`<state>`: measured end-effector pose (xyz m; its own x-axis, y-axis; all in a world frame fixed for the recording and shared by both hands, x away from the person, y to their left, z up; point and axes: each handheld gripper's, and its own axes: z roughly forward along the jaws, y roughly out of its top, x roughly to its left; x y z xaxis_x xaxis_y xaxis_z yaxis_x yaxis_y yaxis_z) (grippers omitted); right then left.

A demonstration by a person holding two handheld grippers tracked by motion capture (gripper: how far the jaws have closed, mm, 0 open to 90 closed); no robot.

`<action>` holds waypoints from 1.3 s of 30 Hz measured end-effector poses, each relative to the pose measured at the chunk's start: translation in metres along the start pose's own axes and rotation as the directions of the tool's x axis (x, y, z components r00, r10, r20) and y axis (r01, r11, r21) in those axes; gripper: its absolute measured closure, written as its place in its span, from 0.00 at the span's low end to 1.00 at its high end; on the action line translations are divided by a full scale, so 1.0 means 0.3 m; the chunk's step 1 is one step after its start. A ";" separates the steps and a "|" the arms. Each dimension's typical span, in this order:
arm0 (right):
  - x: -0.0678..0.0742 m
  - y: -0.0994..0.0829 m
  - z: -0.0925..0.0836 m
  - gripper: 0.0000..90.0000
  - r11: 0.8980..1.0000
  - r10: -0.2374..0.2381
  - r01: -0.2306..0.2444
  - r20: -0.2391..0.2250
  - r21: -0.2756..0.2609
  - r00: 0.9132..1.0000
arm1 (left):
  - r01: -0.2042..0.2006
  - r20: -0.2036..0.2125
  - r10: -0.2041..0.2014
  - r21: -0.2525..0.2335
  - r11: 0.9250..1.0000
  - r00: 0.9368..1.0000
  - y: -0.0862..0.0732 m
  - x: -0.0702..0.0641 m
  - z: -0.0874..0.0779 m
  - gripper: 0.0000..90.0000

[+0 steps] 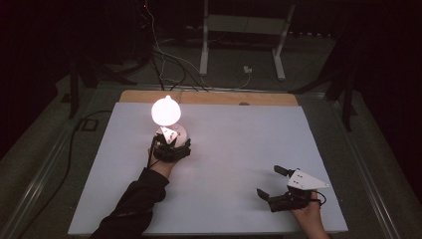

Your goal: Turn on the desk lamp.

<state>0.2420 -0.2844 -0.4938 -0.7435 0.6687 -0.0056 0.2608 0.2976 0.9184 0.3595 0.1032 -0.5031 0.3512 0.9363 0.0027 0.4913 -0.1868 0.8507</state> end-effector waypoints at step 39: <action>0.001 -0.001 0.002 0.00 1.000 0.004 -0.004 -0.003 0.002 1.000 | -0.052 0.286 0.046 0.011 0.999 0.957 0.026 0.062 -0.216 0.00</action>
<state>0.2421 -0.2837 -0.4944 -0.7442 0.6680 -0.0008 0.2648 0.2961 0.9177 0.3182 0.1384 -0.4624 0.5870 0.8023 -0.1086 0.4814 -0.2380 0.8436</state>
